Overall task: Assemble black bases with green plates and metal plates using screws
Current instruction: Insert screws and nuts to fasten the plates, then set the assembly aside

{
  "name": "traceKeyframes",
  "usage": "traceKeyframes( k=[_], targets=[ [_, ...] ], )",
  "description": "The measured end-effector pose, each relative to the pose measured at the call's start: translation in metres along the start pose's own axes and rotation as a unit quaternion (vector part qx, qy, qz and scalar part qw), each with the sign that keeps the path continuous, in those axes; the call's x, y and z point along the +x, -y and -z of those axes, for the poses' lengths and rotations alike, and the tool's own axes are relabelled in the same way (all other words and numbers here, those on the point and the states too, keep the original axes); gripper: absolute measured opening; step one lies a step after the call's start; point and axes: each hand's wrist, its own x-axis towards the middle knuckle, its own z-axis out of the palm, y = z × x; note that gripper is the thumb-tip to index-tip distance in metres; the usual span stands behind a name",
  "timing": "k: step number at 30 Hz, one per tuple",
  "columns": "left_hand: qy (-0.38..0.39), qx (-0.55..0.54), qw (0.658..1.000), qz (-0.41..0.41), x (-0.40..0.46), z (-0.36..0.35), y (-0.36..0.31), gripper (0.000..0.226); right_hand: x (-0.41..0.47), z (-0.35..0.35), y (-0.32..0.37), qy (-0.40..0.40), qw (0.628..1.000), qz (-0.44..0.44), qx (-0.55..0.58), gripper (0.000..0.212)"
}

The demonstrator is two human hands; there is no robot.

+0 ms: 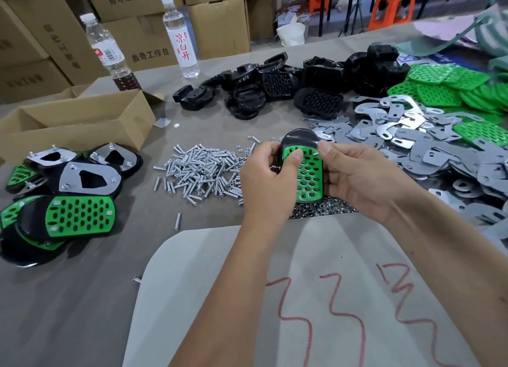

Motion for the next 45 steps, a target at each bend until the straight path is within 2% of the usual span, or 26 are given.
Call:
traceKeyframes(
  k=[9, 11, 13, 15, 17, 18, 20, 22, 25, 26, 28, 30, 33, 36, 40, 43, 45],
  targets=[
    [-0.015, 0.067, 0.996, -0.052, -0.002, 0.001, -0.001, 0.012, 0.001, 0.0, 0.0, -0.005, 1.0, 0.01, -0.009, 0.042],
    [0.01, 0.045, 0.998, -0.031, 0.0, 0.005, -0.003, 0.014, 0.001, 0.001, 0.001, 0.003, 1.0, 0.025, -0.015, 0.04],
    [0.069, -0.003, 0.998, 0.011, 0.004, 0.012, -0.008, 0.026, 0.0, 0.004, 0.004, 0.005, 1.0, 0.027, -0.008, 0.04],
    [0.085, 0.008, 0.996, 0.03, 0.011, 0.027, -0.012, 0.034, 0.001, 0.008, 0.007, -0.008, 1.0, 0.019, 0.001, 0.04],
    [0.061, 0.14, 0.988, -0.002, 0.022, 0.053, -0.006, 0.023, 0.002, 0.014, 0.009, -0.025, 0.999, 0.017, -0.01, 0.037],
    [0.069, 0.234, 0.97, -0.015, 0.027, 0.07, -0.002, 0.013, 0.003, 0.015, 0.009, -0.031, 0.999, 0.017, -0.016, 0.036],
    [0.144, 0.382, 0.913, 0.003, 0.03, 0.097, 0.002, 0.021, 0.003, 0.015, 0.007, -0.032, 0.999, 0.012, -0.019, 0.036],
    [0.181, 0.432, 0.883, 0.023, 0.029, 0.105, 0.005, 0.026, 0.003, 0.012, 0.005, -0.026, 0.998, 0.016, -0.051, 0.034],
    [0.171, 0.434, 0.884, 0.032, 0.027, 0.101, 0.007, 0.019, 0.0, 0.006, 0.003, -0.033, 0.976, 0.043, -0.21, 0.03],
    [0.174, 0.438, 0.881, 0.032, 0.028, 0.1, 0.008, 0.022, -0.001, 0.004, 0.002, -0.054, 0.954, 0.061, -0.289, 0.034],
    [0.17, 0.43, 0.886, 0.035, 0.031, 0.101, 0.014, 0.029, -0.002, 0.002, 0.0, -0.114, 0.885, 0.111, -0.437, 0.039],
    [0.143, 0.376, 0.914, 0.039, 0.033, 0.101, 0.019, 0.029, -0.004, -0.001, 0.0, -0.174, 0.838, 0.159, -0.492, 0.026],
    [0.077, 0.264, 0.962, 0.014, 0.034, 0.095, 0.018, 0.025, -0.006, -0.001, 0.005, -0.224, 0.842, 0.203, -0.447, 0.014],
    [0.046, 0.203, 0.978, -0.034, 0.031, 0.079, 0.013, 0.022, -0.005, 0.001, 0.009, -0.231, 0.865, 0.249, -0.37, 0.014],
    [0.093, 0.119, 0.987, -0.058, 0.018, 0.042, -0.001, 0.019, -0.007, -0.008, 0.01, -0.13, 0.916, 0.243, -0.29, 0.01],
    [0.116, 0.145, 0.976, -0.11, 0.008, 0.022, -0.004, 0.02, -0.009, -0.016, 0.007, -0.072, 0.912, 0.248, -0.318, 0.013],
    [0.111, 0.158, 0.975, -0.112, 0.005, 0.016, -0.003, 0.019, -0.01, -0.016, 0.008, -0.059, 0.914, 0.251, -0.314, 0.014]
  ],
)
